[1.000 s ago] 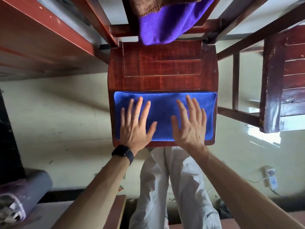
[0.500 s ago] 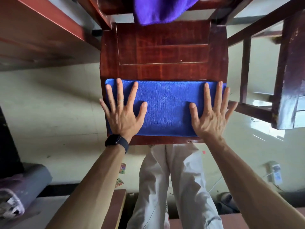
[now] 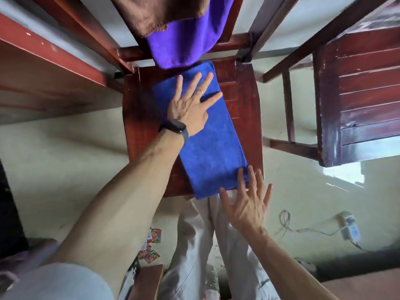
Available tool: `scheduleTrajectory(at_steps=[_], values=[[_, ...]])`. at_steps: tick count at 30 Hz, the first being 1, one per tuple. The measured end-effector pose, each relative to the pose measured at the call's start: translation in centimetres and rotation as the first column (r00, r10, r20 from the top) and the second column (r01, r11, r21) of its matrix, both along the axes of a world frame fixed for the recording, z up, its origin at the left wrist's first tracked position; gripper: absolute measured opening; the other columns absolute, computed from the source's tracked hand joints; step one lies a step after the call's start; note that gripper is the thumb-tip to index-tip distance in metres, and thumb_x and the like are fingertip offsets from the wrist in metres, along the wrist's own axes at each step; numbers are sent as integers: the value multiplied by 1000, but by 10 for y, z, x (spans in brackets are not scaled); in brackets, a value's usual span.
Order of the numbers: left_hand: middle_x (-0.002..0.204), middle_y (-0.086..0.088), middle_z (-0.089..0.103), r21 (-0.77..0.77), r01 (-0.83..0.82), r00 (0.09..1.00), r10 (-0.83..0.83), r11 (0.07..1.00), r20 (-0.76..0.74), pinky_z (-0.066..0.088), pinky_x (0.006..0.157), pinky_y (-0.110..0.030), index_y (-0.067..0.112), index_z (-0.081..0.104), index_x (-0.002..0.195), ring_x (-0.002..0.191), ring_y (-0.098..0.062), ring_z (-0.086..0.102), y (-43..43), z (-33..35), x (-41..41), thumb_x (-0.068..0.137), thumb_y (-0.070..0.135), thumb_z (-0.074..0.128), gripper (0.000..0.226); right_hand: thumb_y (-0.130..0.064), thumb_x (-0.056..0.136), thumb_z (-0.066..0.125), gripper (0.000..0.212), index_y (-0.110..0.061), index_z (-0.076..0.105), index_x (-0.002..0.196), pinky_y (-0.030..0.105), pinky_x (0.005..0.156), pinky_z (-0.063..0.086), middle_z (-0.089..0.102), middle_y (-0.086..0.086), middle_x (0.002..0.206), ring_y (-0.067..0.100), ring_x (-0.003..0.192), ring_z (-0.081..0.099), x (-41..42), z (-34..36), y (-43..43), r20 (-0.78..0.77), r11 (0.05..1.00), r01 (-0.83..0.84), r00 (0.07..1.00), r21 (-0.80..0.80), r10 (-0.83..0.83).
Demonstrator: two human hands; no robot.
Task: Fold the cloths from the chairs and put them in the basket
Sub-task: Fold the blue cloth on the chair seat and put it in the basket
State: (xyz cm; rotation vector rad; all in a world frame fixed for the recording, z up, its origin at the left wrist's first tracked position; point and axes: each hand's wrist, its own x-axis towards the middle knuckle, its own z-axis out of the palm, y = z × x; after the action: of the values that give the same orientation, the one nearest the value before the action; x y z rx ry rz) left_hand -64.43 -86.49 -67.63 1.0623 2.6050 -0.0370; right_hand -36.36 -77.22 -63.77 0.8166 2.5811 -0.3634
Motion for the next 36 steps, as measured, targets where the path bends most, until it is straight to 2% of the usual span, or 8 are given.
scheduleTrajectory(at_steps=[3, 7, 9, 12, 15, 20, 28, 36], values=[[167, -2, 5, 44, -246, 966, 241, 968, 95, 5, 119, -60, 41, 28, 153, 153, -27, 9, 21, 15, 35, 90, 21, 54, 70, -59, 92, 52, 63, -29, 49, 147, 46, 120, 19, 37, -1, 158, 21, 147, 32, -2, 12, -4, 59, 988, 127, 991, -88, -122], [162, -9, 23, 134, -632, 771, 603, 763, 205, 29, 113, -52, 29, 37, 152, 145, -30, 30, 4, 40, 125, 84, 24, 57, 71, -40, 93, 62, 35, -17, 59, 119, 37, 96, 39, 59, 6, 122, 30, 116, 56, -12, 16, 22, 50, 840, 438, 893, -321, -446], [153, -14, 37, 170, -799, 601, 754, 577, 265, 38, 106, -47, 20, 46, 146, 135, -32, 42, -9, 49, 173, 80, 20, 64, 68, -36, 93, 63, 28, -14, 52, 106, 32, 78, 33, 58, 6, 102, 32, 100, 56, -22, 13, 37, 91, 791, 482, 869, -376, -486], [136, -18, 49, 54, -981, 191, 887, 186, 421, 43, 94, -45, 11, 51, 135, 122, -37, 48, -22, 50, 217, 81, 19, 69, 57, -37, 90, 68, 31, -17, 52, 107, 28, 76, 35, 60, 0, 95, 23, 89, 55, -37, 6, 54, 172, 788, 438, 898, -432, -405], [118, -16, 63, -95, -995, -39, 901, 3, 432, 41, 91, -41, 9, 59, 116, 113, -38, 54, -32, 39, 227, 87, 30, 67, 37, -35, 87, 72, 33, -19, 56, 111, 26, 76, 38, 61, -3, 95, 20, 87, 55, -51, -3, 62, 245, 784, 428, 903, -450, -353], [105, -12, 71, -194, -981, -94, 881, -3, 463, 52, 87, -40, 18, 69, 101, 104, -35, 62, -38, 36, 233, 87, 41, 64, 28, -34, 85, 72, 17, -25, 66, 97, 48, 90, 58, 67, 1, 90, 24, 79, 62, -47, -5, 70, 345, 538, 616, 779, -575, -523], [84, -1, 67, -288, -924, -380, 528, -250, 760, 48, 68, -31, 16, 59, 90, 72, -15, 68, -52, 62, 248, 94, 25, 65, 12, -24, 91, 65, 25, -13, 66, 113, 48, 81, 62, 68, -1, 77, 23, 72, 68, -16, 13, 68, 314, 525, 608, 778, -596, -544], [98, -15, 59, -268, -952, -305, 568, -150, 765, 42, 44, -13, 9, 46, 100, 59, -15, 64, -74, 120, 285, 93, 13, 66, 22, -17, 94, 65, 30, -16, 50, 119, 30, 57, 58, 73, 9, 85, 15, 60, 69, 54, 55, 53, 361, 460, 644, 744, -611, -562]])
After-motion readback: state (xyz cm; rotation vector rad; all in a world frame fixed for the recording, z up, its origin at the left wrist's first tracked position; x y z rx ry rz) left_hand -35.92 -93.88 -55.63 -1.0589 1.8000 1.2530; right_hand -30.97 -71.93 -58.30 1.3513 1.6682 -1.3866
